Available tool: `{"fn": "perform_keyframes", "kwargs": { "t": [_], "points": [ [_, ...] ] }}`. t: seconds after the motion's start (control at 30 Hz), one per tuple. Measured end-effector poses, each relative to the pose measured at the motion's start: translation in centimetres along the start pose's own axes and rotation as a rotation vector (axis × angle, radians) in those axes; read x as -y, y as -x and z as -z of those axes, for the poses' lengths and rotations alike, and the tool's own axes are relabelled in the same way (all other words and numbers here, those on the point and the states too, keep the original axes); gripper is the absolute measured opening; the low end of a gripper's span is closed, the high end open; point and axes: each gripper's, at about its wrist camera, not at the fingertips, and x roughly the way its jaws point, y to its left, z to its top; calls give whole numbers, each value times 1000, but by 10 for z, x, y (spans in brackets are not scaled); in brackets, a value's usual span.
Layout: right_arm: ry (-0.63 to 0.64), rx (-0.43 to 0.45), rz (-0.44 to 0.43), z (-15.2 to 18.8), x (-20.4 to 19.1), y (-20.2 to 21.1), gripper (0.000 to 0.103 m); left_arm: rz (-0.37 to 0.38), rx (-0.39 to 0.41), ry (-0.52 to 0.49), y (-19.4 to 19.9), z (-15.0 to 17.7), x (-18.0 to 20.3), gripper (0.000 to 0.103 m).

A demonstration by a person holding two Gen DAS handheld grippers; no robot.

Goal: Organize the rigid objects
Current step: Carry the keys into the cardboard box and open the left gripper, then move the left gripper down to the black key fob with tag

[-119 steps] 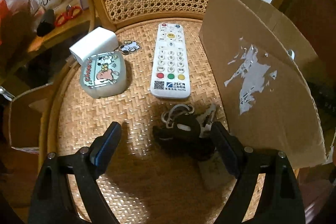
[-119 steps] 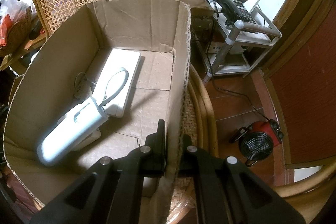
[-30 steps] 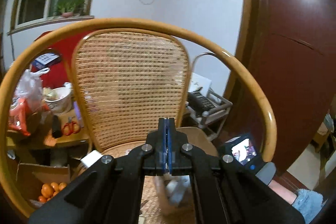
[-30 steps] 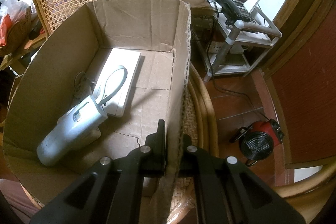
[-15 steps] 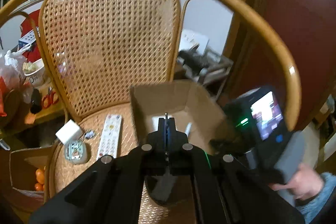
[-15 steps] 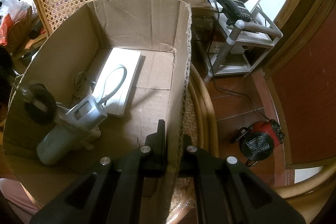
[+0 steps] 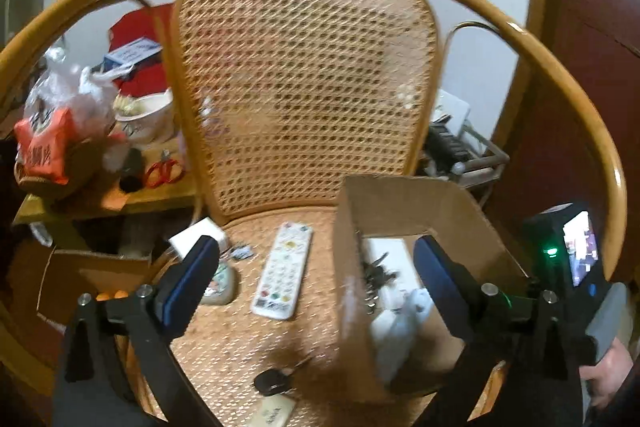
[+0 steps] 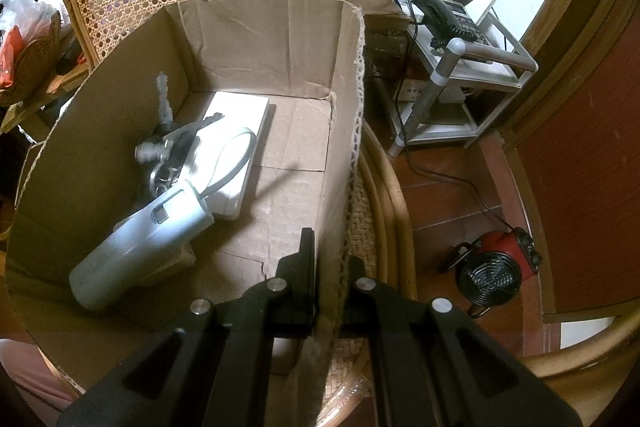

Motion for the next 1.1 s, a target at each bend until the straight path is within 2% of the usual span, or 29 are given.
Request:
{"fn": "perform_keyframes", "kwargs": {
  "t": [0.13,0.23,0.4,0.57,0.73,1.1],
  "points": [
    [1,0,1,0,0,0,7,-10,-10,47,-1,5,-24,99],
    [-1,0,0,0,0,0,7,-50,-21,61,3,10,-39,100],
    [-1,0,-1,0,0,0,7,-113,-21,40,4,14,-50,100],
    [1,-1,0,-1,1,0,7,-138,-29,13,5,20,-59,100],
    [1,0,1,-1,1,0,7,-132,-81,1,-1,31,-66,101],
    [4,-3,3,-1,1,0,7,-173,-167,-60,-19,55,-73,101]
  ]
}}
